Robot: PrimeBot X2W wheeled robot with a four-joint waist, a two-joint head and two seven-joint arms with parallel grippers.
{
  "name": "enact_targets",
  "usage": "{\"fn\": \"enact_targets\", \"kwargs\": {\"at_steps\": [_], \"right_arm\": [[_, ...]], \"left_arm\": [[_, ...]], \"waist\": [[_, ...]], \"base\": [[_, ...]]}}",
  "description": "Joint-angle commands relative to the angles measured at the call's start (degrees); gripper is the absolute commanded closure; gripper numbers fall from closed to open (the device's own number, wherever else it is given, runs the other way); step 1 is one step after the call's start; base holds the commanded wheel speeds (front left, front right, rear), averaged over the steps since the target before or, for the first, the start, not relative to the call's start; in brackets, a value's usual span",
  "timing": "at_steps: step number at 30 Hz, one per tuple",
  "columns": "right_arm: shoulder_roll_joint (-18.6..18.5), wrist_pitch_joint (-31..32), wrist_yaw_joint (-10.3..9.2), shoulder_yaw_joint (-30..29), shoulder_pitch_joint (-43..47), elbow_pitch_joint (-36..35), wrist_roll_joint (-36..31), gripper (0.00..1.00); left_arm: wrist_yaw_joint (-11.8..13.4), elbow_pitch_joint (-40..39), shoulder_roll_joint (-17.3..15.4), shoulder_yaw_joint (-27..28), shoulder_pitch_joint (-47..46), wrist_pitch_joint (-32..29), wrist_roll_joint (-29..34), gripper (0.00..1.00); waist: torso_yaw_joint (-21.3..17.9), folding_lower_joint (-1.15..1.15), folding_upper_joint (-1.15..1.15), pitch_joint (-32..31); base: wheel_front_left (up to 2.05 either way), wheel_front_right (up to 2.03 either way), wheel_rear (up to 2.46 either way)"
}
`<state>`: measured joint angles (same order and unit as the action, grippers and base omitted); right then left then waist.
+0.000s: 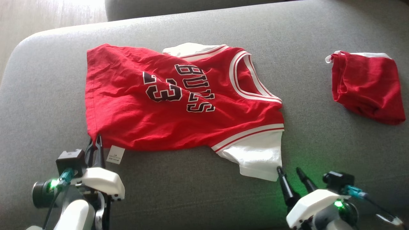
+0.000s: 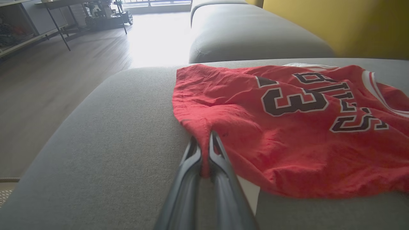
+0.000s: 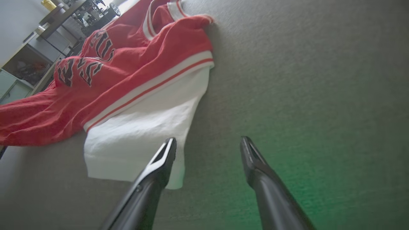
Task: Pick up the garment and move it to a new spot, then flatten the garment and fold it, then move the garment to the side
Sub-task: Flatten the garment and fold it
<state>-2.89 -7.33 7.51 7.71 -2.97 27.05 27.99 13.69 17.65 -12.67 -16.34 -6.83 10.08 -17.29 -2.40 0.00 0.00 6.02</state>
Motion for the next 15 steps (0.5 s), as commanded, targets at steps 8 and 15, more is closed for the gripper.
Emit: {"fn": "enact_targets", "kwargs": {"at_steps": [8,15], "right_arm": [[0.0,1.7,-0.02,5.7,-2.6,1.0,2.3,0.0],[0.0,1.5,-0.02,6.8,-3.9,2.4,2.9,0.0]], "left_arm": [[0.8,-3.3,-1.9,1.2,-0.8,-0.8,0.3,1.0],[0.9,-3.4,-2.0,1.0,-1.1,-0.9,0.0,1.0]], "waist": [[0.3,0.0,0.0,0.4],[0.9,0.0,0.0,0.9]], "base": [[0.0,0.0,0.0],[0.0,0.0,0.0]]}}
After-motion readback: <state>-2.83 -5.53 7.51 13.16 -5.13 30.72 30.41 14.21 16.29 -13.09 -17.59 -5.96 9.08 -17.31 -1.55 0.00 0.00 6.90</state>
